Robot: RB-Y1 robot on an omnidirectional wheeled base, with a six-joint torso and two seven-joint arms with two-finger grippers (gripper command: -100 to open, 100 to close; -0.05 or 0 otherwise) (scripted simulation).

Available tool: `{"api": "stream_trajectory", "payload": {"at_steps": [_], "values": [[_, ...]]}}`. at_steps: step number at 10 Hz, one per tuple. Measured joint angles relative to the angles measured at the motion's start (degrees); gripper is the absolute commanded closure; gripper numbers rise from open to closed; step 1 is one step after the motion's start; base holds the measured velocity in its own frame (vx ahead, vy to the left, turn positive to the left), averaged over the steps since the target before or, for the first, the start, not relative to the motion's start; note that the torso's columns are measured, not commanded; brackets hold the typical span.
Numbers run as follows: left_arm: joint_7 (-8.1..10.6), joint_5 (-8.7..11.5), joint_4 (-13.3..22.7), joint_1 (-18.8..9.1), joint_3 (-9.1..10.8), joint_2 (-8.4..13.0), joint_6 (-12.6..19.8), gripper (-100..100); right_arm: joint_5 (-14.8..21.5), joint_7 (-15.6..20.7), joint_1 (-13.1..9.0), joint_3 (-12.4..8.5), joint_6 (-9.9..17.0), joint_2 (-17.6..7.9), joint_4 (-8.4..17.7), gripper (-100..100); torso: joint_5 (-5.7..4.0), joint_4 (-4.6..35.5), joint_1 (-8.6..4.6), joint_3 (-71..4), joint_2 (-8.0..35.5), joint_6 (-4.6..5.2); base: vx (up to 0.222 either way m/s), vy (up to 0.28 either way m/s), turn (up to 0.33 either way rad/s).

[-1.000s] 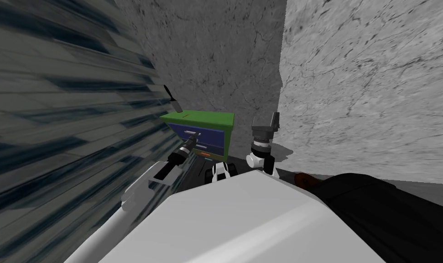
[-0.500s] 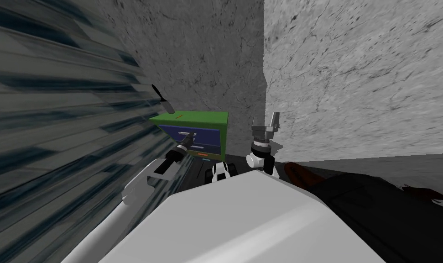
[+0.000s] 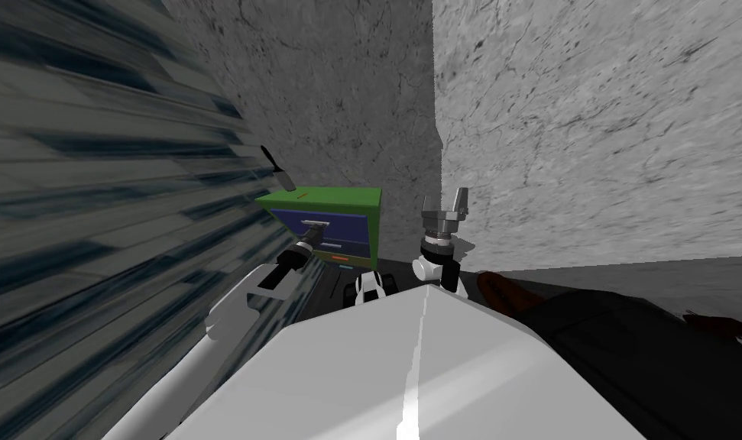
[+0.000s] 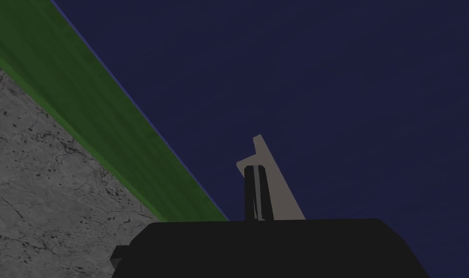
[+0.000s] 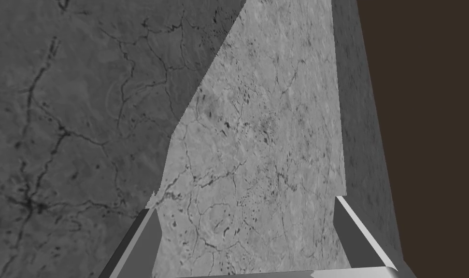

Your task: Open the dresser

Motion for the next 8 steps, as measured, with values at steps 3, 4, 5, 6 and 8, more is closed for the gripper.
{"api": "stream_trajectory", "payload": {"at_steps": [3,4,5,6,8], "values": [[-0.68,-0.7,-3.7,1.7,-3.16,0.8,-0.6,100,0.0,0.0,0.0,0.0,0.0,0.0,0.0,0,-0.07,0.2,-0.07,0.2,0.3,0.05,0.083,0.005,0.203],[-0.72,-0.7,-3.9,1.7,-3.29,0.8,-0.5,-100,0.0,0.0,0.0,0.0,0.0,0.0,0.0,0,-0.08,0.3,-0.13,0.3,0.5,0.09,0.038,0.030,0.018],[-0.54,-0.5,-4.7,1.8,-3.27,1.4,-0.1,-100,0.0,0.0,0.0,0.0,0.0,0.0,0.0,0,-0.07,0.3,-0.06,0.3,0.6,0.05,0.019,0.032,-0.024],[-0.29,-0.4,-5.5,1.9,-3.22,1.9,0.4,-100,0.0,0.0,0.0,0.0,0.0,0.0,0.0,0,-0.07,0.3,-0.09,0.3,0.6,0.06,0.003,0.016,-0.032],[0.16,-0.3,-7.5,2.3,-3.17,3.0,1.6,-100,0.0,0.0,0.0,0.0,0.0,0.0,0.0,0,-0.10,0.2,-0.19,0.2,0.4,0.04,0.002,0.006,-0.016]]}}
